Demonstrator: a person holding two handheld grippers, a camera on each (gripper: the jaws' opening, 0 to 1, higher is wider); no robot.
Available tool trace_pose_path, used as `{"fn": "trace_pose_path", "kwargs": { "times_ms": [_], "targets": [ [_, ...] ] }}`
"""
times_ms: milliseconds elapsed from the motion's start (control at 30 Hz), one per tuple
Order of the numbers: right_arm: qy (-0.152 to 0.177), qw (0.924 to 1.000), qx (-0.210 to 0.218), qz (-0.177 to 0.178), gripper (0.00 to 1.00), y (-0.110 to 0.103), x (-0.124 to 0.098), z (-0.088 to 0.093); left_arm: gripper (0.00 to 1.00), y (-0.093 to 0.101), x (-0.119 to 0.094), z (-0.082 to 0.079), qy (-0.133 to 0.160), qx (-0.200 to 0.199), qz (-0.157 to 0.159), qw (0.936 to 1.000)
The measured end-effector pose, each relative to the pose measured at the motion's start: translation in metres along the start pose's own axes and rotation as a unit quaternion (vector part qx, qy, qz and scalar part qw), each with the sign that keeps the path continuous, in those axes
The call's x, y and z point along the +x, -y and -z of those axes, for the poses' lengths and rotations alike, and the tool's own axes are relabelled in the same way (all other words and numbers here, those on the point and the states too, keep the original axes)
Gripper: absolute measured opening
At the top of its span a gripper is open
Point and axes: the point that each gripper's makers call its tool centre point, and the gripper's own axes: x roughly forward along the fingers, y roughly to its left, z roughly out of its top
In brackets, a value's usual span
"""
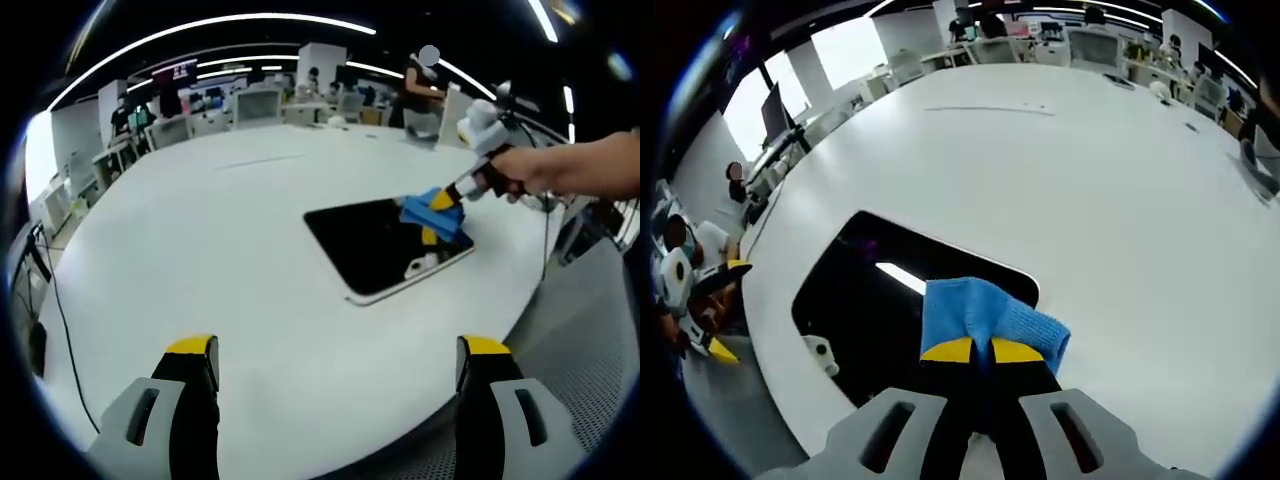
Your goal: Wipe the mirror surface with the cleaning cloth until all visible marks leave the cleaned area.
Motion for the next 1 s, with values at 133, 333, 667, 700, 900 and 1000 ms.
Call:
{"fn": "trace_pose_path", "kwargs": {
  "times_ms": [133,333,667,700,900,1000],
  "targets": [
    [-0.001,1.0000,0.000,0.000,0.00,0.003,0.004,-0.006,0.99,0.000,0.000,0.000,0.000,-0.002,-0.001,1.0000],
    [-0.001,1.0000,-0.002,-0.002,0.00,0.006,0.007,-0.011,0.99,-0.002,0.001,0.001,-0.001,-0.003,-0.003,1.0000],
    [0.002,1.0000,-0.006,0.000,0.00,0.010,0.011,-0.022,0.99,-0.005,0.003,0.004,-0.005,-0.004,-0.003,1.0000],
    [0.003,1.0000,-0.006,0.000,0.00,0.011,0.012,-0.022,0.99,-0.005,0.003,0.004,-0.005,-0.004,-0.003,1.0000],
    [0.005,0.9999,-0.009,0.002,0.00,0.014,0.014,-0.027,0.99,-0.005,0.004,0.005,-0.006,-0.004,-0.003,1.0000],
    [0.005,0.9999,-0.009,0.002,0.00,0.015,0.016,-0.029,0.99,-0.005,0.004,0.006,-0.007,-0.004,-0.003,1.0000]
  ]
}}
